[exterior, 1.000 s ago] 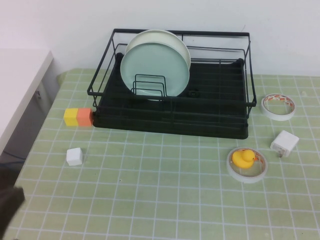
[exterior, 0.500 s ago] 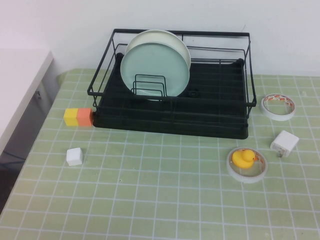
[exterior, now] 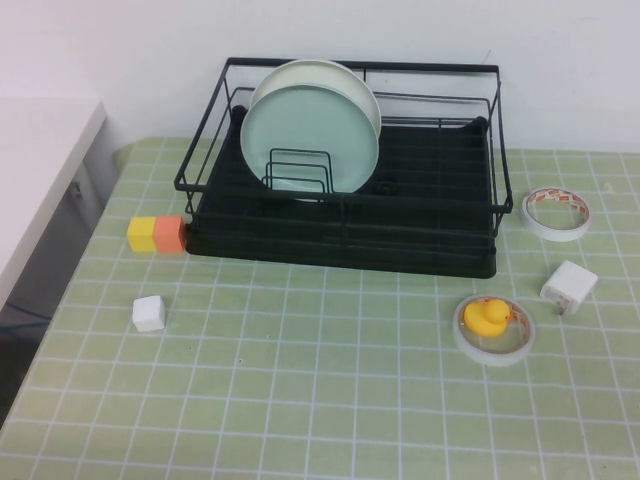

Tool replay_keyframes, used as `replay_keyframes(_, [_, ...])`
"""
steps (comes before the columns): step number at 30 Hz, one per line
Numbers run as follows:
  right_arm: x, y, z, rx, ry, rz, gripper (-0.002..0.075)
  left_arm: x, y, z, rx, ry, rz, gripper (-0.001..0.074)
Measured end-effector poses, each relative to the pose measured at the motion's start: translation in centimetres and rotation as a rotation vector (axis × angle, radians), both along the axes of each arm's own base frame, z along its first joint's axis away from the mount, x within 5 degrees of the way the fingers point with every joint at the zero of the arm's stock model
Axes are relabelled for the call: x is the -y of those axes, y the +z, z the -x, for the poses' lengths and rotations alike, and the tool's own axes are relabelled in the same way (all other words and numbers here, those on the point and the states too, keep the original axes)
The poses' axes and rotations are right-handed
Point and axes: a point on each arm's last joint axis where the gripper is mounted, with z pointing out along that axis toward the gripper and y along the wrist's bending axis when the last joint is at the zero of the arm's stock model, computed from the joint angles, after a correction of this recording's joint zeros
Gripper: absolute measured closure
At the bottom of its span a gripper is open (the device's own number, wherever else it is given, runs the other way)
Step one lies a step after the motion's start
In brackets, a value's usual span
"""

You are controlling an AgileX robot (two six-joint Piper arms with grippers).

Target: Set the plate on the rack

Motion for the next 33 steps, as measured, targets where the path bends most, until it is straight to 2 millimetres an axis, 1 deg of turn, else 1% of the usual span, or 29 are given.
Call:
replay_keyframes(1, [0.0, 0.0, 0.0, 0.0, 0.0, 0.0, 0.0728, 0.03, -0.69, -0.03, -0.027, 0.002, 0.014, 0.0736])
replay_keyframes(4, [0.0, 0.0, 0.0, 0.0, 0.0, 0.0, 0.0728, 0.08, -0.69, -0.05, -0.029, 0.01, 0.058, 0.0736])
replay_keyframes(15, [0.0, 0.0, 0.0, 0.0, 0.0, 0.0, 0.0728, 0.06, -0.68, -0.04, -0.028, 0.011, 0.059, 0.0736])
replay_keyframes(26, [0.0, 0.0, 0.0, 0.0, 0.0, 0.0, 0.0728, -0.24, -0.7, -0.1, 0.002, 0.004, -0.088, 0.0736])
replay_keyframes(33, [0.0, 0.0, 0.0, 0.0, 0.0, 0.0, 0.0728, -0.25, -0.7, -0.1, 0.012, -0.008, -0.136, 0.0736])
